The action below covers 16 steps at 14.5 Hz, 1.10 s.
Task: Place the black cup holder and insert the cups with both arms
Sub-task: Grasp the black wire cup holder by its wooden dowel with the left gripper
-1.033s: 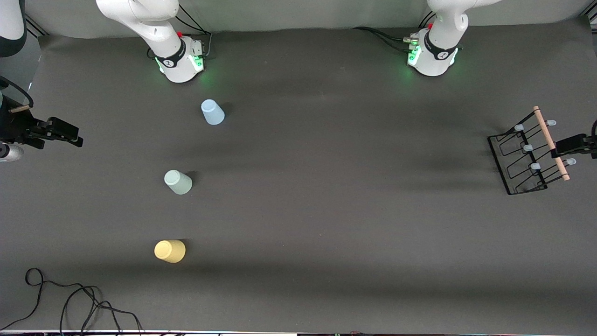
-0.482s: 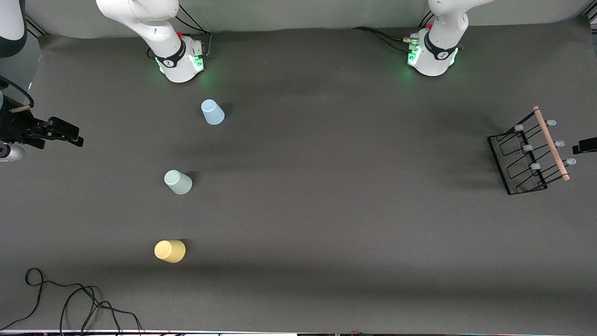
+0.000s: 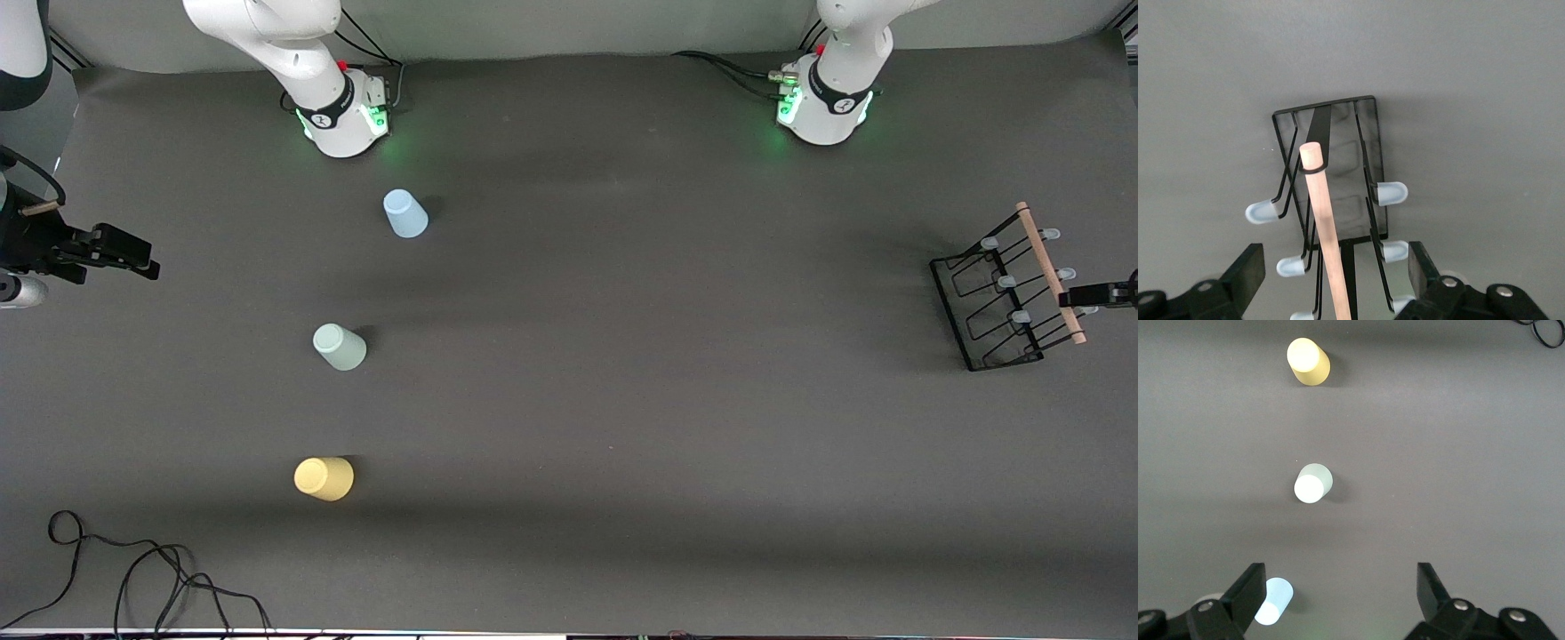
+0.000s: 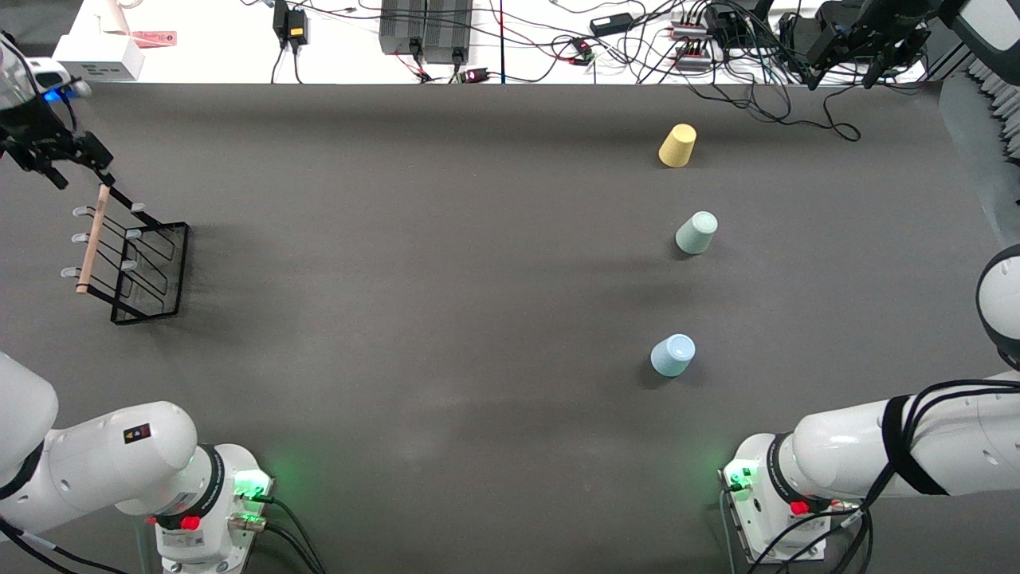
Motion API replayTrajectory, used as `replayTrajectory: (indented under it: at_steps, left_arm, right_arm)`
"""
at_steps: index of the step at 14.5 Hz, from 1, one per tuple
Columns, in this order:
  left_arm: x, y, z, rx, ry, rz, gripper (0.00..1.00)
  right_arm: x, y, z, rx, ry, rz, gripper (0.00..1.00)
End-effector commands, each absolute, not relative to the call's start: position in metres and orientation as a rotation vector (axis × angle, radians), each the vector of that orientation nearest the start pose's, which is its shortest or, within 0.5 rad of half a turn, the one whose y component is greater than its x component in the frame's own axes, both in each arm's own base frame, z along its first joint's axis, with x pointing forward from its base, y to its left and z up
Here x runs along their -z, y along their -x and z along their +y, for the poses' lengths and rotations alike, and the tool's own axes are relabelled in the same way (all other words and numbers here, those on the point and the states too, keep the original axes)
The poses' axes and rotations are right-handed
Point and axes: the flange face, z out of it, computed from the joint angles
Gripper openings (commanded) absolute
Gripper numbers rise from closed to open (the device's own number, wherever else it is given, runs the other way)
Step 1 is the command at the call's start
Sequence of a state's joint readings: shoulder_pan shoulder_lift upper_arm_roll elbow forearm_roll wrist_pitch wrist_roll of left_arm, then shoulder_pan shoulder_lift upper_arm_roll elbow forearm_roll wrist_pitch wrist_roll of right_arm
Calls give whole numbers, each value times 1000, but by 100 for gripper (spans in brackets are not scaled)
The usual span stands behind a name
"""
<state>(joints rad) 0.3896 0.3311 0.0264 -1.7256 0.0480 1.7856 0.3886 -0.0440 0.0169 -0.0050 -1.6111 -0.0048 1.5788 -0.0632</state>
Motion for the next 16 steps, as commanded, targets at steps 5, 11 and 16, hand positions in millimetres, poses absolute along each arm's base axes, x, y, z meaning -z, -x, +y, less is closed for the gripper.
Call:
replayTrajectory:
  at_steps: [5,11,16]
  left_arm:
    - [-338,-536,255,-428,3161,-9,93]
    - [-337,-534,257,-435,3162,-16,37]
    - [-355,-537,249,-416,3158,0,0]
  right_arm:
    - [-596,-559,-26,-74,3134,-53,100]
    - [-596,-559,-25,-72,3135,-53,100]
    - [-595,-559,-25,-74,3134,-53,100]
